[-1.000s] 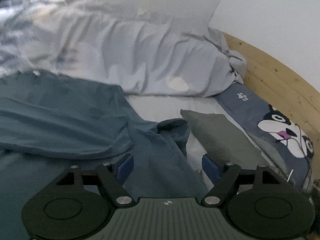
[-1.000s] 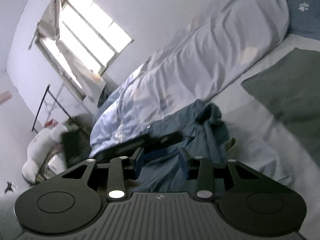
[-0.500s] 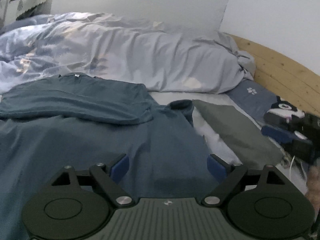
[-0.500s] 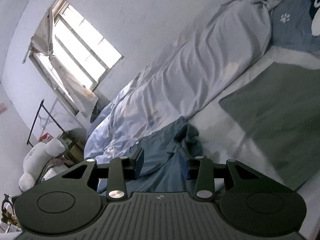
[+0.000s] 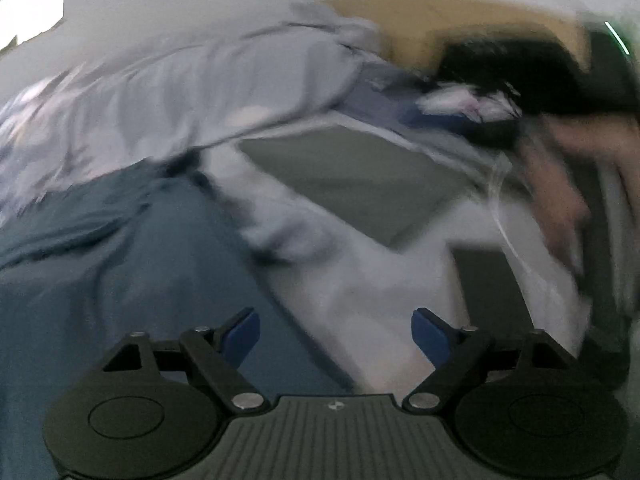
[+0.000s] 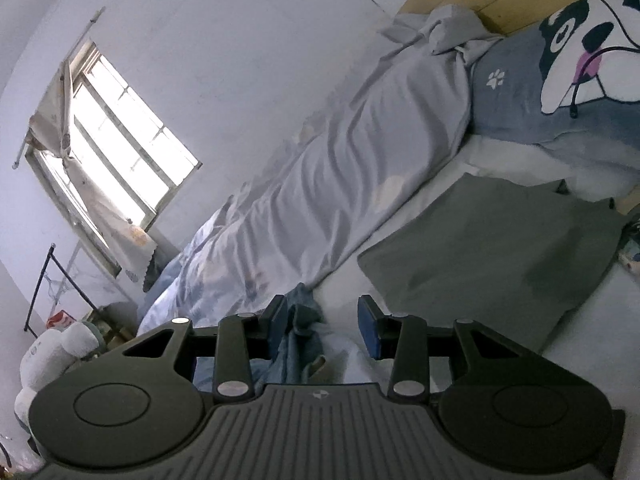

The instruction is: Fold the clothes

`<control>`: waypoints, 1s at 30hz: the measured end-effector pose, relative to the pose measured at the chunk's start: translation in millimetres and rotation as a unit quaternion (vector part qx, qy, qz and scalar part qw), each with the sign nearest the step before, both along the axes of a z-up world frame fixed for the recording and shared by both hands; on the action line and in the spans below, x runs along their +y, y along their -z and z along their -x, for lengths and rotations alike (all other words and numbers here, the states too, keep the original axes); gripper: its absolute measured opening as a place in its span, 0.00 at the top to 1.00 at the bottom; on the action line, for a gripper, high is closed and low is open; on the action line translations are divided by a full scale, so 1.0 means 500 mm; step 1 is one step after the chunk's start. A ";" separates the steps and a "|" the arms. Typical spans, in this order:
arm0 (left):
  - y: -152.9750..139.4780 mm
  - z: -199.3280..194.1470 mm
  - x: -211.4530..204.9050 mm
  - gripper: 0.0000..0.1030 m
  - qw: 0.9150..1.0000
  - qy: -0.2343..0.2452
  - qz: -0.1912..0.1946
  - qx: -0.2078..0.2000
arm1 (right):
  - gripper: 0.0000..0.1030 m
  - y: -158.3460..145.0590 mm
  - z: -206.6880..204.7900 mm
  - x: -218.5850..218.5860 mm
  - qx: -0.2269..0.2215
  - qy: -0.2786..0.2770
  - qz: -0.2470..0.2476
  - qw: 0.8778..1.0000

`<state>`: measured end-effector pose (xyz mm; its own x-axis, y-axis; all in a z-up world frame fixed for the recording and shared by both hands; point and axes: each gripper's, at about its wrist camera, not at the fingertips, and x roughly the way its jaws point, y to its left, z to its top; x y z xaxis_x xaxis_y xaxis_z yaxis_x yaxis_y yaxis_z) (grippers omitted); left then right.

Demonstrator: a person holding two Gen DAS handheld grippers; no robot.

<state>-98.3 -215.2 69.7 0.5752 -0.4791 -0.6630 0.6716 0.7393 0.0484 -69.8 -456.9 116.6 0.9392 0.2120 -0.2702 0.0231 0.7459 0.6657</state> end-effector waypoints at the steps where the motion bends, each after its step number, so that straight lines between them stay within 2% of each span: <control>1: 0.013 0.017 -0.020 0.28 1.000 0.009 -0.020 -0.013 | 0.60 0.000 0.004 -0.006 0.000 0.000 0.001 1.000; 3: 0.040 0.039 -0.049 0.41 0.998 0.016 -0.052 -0.034 | 0.60 -0.001 0.012 -0.014 0.000 0.002 -0.002 1.000; 5: 0.059 0.042 -0.062 0.55 0.997 0.011 -0.064 -0.040 | 0.60 0.000 0.019 -0.021 -0.001 0.003 -0.004 1.000; 6: 0.066 0.038 -0.064 0.65 0.997 0.005 -0.066 -0.040 | 0.60 -0.001 0.022 -0.023 -0.001 0.002 -0.003 1.000; 7: 0.073 0.032 -0.065 0.70 0.997 -0.004 -0.068 -0.038 | 0.60 0.000 0.025 -0.024 -0.002 0.002 -0.002 1.000; 15: 0.106 0.029 -0.075 0.69 0.989 -0.054 -0.124 -0.060 | 0.60 0.001 0.029 -0.030 -0.003 0.000 -0.008 1.000; 18: 0.113 0.028 -0.075 0.68 0.988 -0.056 -0.132 -0.061 | 0.60 0.002 0.028 -0.027 -0.004 -0.003 -0.007 1.000; 21: 0.118 0.015 -0.070 0.72 0.991 -0.055 -0.117 -0.044 | 0.60 0.002 0.029 -0.028 -0.004 -0.004 -0.004 1.000; 23: 0.112 -0.001 -0.067 0.90 0.993 -0.058 -0.100 -0.029 | 0.60 0.002 0.031 -0.031 -0.003 -0.001 -0.003 1.000; 24: 0.107 -0.007 -0.067 0.96 0.993 -0.062 -0.093 -0.023 | 0.60 0.002 0.032 -0.032 -0.003 0.000 -0.004 1.000; 27: 0.074 -0.023 -0.067 0.98 0.997 -0.059 -0.052 -0.020 | 0.60 0.002 0.035 -0.034 -0.002 0.005 -0.002 1.000; 30: 0.013 -0.036 -0.072 0.99 0.999 -0.041 0.005 -0.029 | 0.60 0.001 0.037 -0.035 -0.002 0.009 -0.002 1.000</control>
